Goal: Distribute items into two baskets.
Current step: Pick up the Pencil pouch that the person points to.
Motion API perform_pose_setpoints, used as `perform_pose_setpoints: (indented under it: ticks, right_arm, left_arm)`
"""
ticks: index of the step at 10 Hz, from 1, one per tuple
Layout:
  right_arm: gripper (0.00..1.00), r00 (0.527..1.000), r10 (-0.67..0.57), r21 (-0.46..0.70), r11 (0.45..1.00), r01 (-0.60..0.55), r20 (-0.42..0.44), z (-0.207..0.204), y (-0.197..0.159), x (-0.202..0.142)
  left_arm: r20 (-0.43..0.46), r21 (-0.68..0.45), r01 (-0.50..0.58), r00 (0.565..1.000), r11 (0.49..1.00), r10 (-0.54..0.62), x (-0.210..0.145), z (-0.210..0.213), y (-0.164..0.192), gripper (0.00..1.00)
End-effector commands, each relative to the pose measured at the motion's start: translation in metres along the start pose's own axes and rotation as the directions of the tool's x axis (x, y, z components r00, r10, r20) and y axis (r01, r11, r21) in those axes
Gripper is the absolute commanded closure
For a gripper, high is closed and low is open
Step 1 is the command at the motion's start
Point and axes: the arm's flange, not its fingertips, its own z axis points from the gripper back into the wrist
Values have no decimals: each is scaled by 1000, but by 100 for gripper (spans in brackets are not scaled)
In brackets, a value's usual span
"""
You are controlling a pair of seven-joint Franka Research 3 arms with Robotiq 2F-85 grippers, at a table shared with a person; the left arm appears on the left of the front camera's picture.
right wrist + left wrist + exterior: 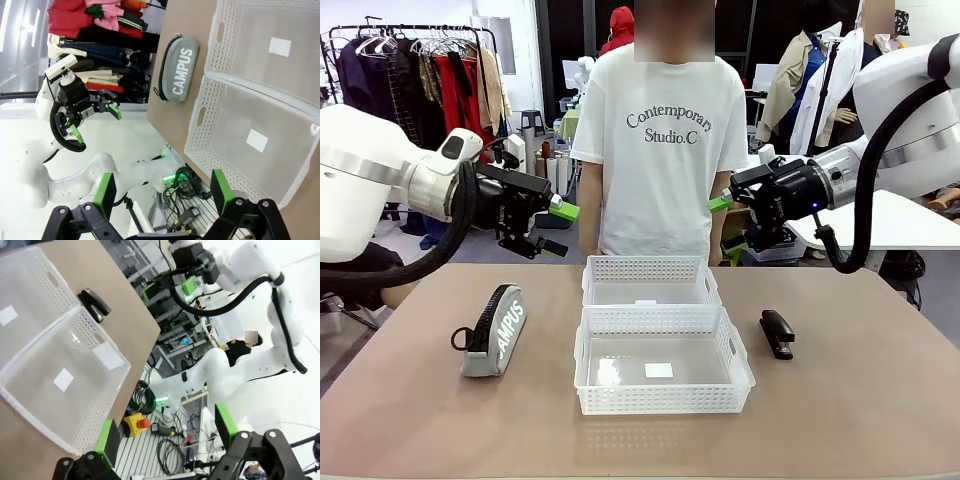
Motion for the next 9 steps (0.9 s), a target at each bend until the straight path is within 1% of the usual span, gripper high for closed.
perform_pose_setpoints:
  ticks: [1, 4, 5, 6, 7, 9]
  right_arm:
    - [0, 1000, -17, 6, 1000, 17, -20, 2, -2, -1]
    - [0, 1000, -7, 0, 1000, 7, -7, 0, -3, -1]
    - [0, 999, -40, 85, 996, 40, -12, -7, 2, 3]
    - [0, 996, -92, 162, 982, 93, -17, -13, 9, 9]
    - [0, 992, -127, 204, 971, 124, 2, -15, 14, 15]
    - [0, 988, -146, 280, 952, 124, 58, -14, 24, 20]
  left_arm:
    - [-5, 6, -14, 1000, 1000, 14, 0, 4, 0, 0]
    - [1, 12, -5, 1000, 1000, 5, 0, 3, 2, 0]
    - [-54, -100, -46, 998, 994, 41, 4, 8, -1, 0]
    - [-65, -173, -95, 994, 980, 85, 10, 16, -2, 0]
    - [-80, -247, -154, 987, 957, 139, 15, 22, -4, 0]
    - [-43, -298, -227, 974, 927, 225, 20, 35, -16, 0]
